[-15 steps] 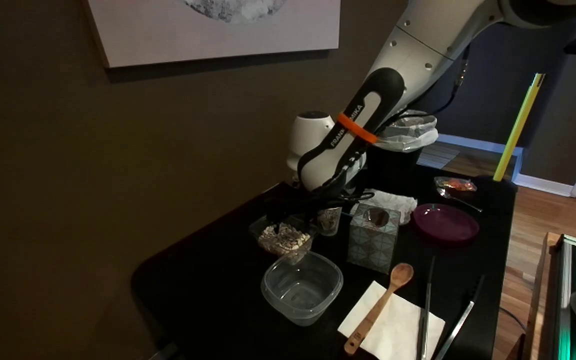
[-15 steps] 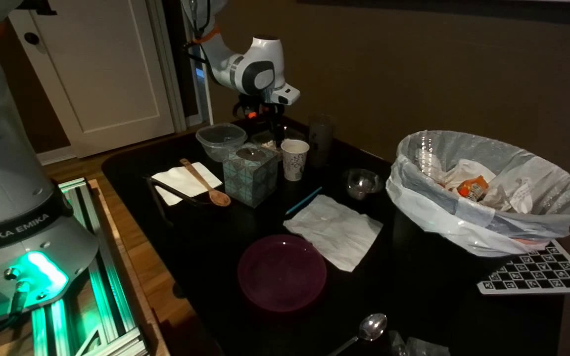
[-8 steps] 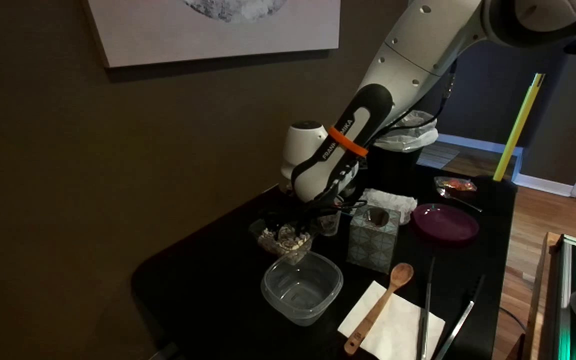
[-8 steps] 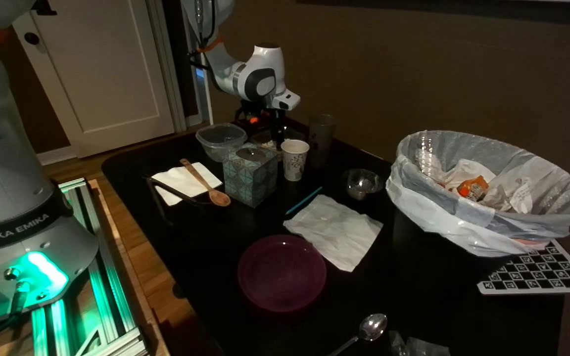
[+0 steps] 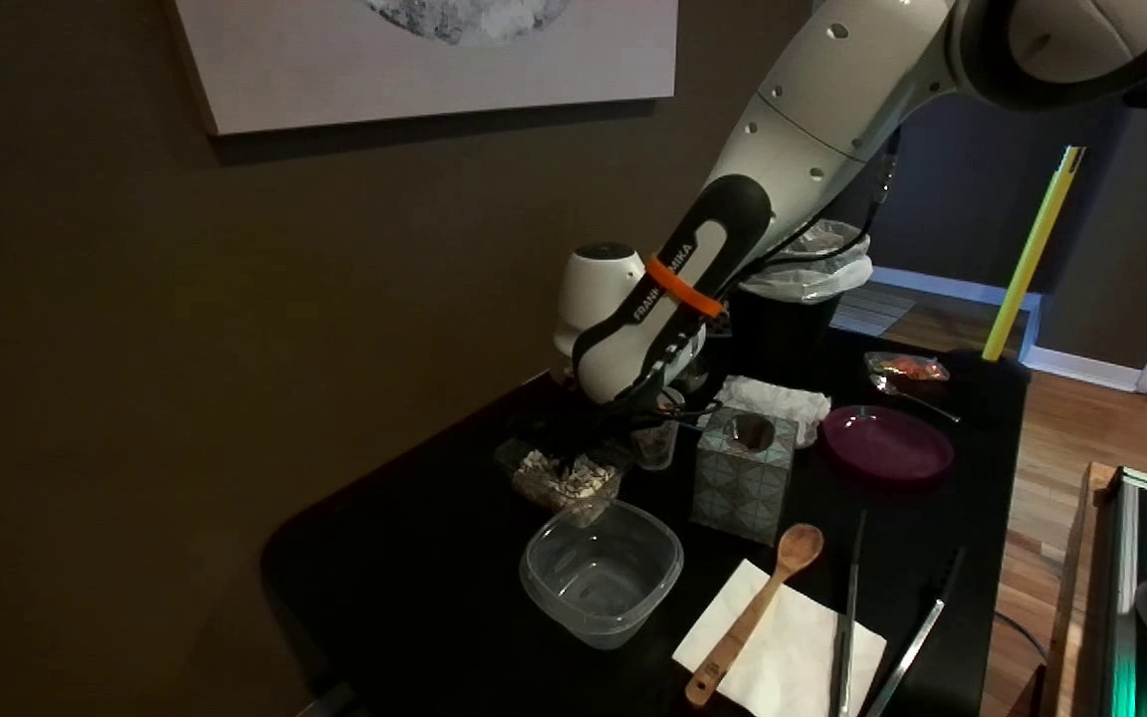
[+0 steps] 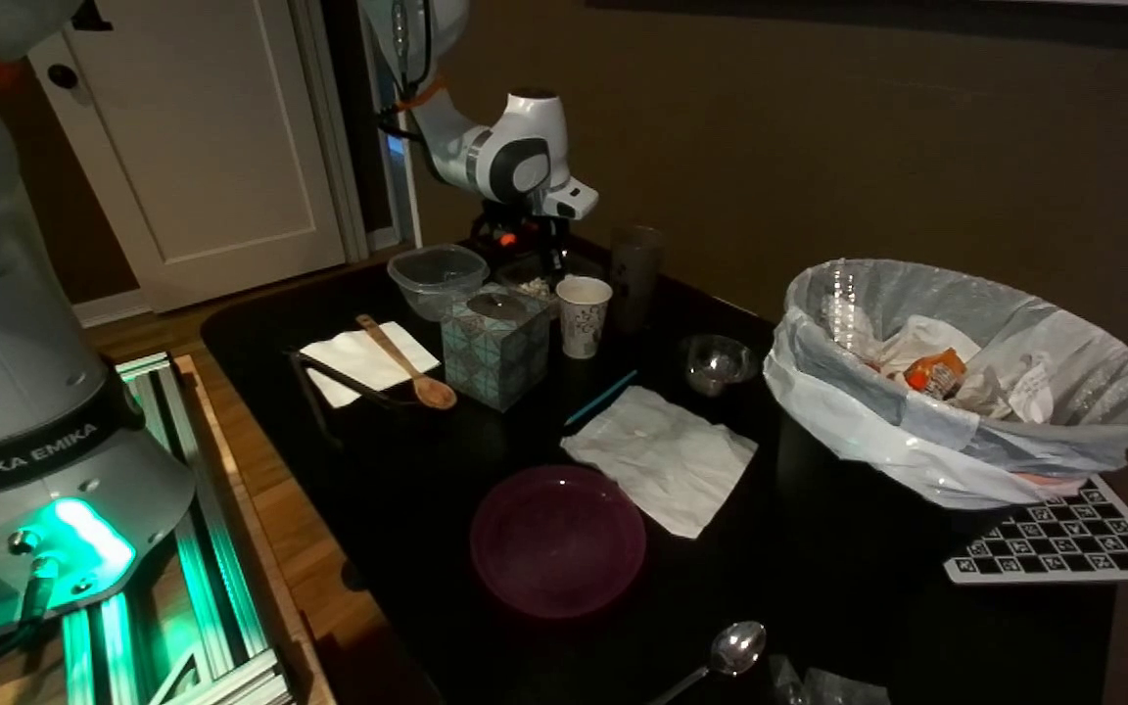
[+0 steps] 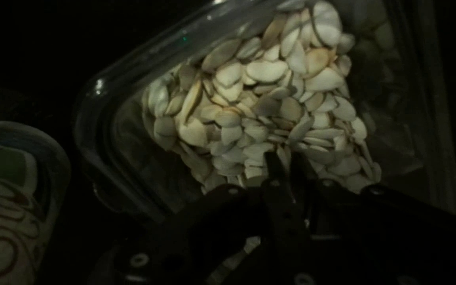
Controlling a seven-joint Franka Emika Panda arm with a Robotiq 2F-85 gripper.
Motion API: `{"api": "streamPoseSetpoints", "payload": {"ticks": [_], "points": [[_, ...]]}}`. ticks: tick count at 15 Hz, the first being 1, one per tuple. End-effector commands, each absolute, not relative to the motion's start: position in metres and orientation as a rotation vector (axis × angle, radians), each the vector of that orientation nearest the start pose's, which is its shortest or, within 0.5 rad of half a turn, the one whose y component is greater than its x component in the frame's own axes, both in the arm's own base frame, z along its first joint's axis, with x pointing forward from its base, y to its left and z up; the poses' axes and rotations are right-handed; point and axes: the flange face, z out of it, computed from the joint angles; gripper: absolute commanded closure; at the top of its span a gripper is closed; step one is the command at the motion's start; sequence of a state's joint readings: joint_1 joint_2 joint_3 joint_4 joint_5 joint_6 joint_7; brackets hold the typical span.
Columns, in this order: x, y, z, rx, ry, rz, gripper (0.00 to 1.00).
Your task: Put some contents from the bowl onto the white towel, then put the towel in the bin
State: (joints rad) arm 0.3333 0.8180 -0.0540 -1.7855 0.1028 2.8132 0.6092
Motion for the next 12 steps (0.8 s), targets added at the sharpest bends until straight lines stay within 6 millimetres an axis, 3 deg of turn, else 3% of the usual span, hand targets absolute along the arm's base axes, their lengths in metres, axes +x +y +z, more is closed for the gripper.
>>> {"api": "streamPoseSetpoints", "payload": {"ticks": [1,8,12], "points": [[0.641,0.182,0.121,-2.974,0.633,-0.294,0.99],[0.64,0.183,0.147,-2.964,0.599,-0.292,0.97],[0.634,0.18,0.185,-2.962,0.465,-0.265,0.97]]}}
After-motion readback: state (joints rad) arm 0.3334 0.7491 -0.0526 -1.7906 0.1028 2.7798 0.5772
